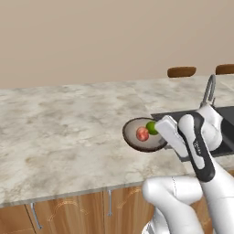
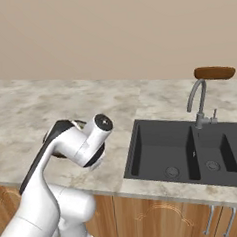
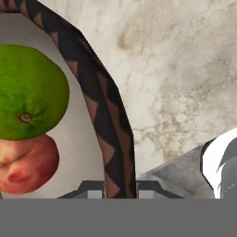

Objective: Dump the peach and lime from the bowl so the bowl can be washed. Place the bowl in the sink after clearing the leftovers.

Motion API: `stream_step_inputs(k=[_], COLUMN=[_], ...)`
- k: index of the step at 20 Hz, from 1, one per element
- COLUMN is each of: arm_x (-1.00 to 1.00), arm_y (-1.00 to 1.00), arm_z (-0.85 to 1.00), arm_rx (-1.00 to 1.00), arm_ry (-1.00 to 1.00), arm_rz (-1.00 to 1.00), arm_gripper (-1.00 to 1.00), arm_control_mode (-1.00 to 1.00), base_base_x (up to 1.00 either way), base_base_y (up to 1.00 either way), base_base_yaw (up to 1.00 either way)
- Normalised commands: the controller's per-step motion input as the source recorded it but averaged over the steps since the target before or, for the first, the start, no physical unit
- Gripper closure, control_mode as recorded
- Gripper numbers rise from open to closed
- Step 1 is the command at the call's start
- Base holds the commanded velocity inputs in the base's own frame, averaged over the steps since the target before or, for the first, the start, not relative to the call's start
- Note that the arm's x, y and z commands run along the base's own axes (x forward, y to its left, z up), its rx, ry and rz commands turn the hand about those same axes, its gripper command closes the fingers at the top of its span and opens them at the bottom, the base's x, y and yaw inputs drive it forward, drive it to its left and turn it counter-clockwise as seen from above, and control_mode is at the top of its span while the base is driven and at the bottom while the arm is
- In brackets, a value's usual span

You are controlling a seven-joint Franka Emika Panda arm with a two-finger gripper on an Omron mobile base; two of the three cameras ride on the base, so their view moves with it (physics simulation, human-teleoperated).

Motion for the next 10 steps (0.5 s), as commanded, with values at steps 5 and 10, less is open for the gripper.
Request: stream_step_inputs(k=[5, 10], arm_x=[-0.07, 0.0], arm_y=[0.0, 0.0], arm_z=[0.0, 0.0], arm_rx=[0.0, 0.0], arm_ry=[0.0, 0.0], arm_rz=[0.0, 0.0], arm_gripper=[1.0, 1.0], arm_control_mode=[-1.0, 1.0], base_base_x=[0.0, -0.46], base_base_y=[0.0, -0.54], base_base_yaw=[0.0, -0.09])
